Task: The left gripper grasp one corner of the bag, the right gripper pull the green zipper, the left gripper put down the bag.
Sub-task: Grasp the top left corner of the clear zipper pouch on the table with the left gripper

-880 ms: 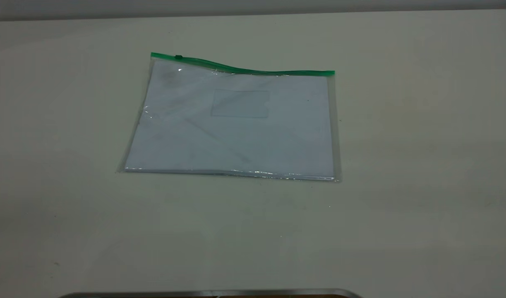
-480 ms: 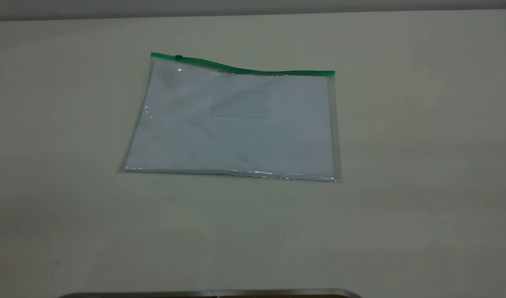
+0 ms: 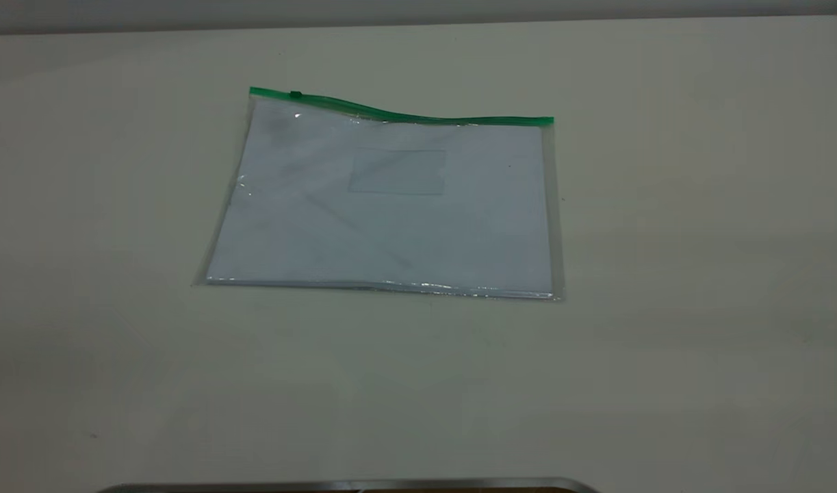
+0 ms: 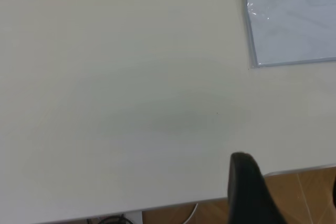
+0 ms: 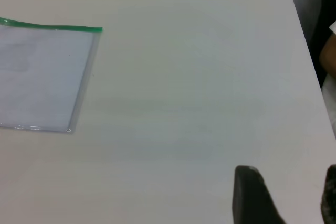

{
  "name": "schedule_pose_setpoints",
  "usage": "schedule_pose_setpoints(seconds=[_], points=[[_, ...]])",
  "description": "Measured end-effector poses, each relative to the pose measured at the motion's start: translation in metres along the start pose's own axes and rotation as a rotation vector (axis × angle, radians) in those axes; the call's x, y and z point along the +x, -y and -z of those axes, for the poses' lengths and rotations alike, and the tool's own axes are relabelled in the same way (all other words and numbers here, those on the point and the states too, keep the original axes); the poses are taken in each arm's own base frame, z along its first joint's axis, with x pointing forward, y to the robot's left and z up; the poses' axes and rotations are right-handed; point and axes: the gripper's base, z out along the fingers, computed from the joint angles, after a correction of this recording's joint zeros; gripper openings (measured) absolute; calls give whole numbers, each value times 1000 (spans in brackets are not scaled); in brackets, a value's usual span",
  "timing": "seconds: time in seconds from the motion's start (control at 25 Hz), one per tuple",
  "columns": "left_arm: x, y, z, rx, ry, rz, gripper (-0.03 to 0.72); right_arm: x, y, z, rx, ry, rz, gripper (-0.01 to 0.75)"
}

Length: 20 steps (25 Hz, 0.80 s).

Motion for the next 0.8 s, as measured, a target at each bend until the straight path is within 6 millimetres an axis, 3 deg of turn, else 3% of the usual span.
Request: schedule_pose_setpoints(seconds=[0.8], points=[[0,0,0,0,0,3,445,0,-1,0,-14,0,-7,360]])
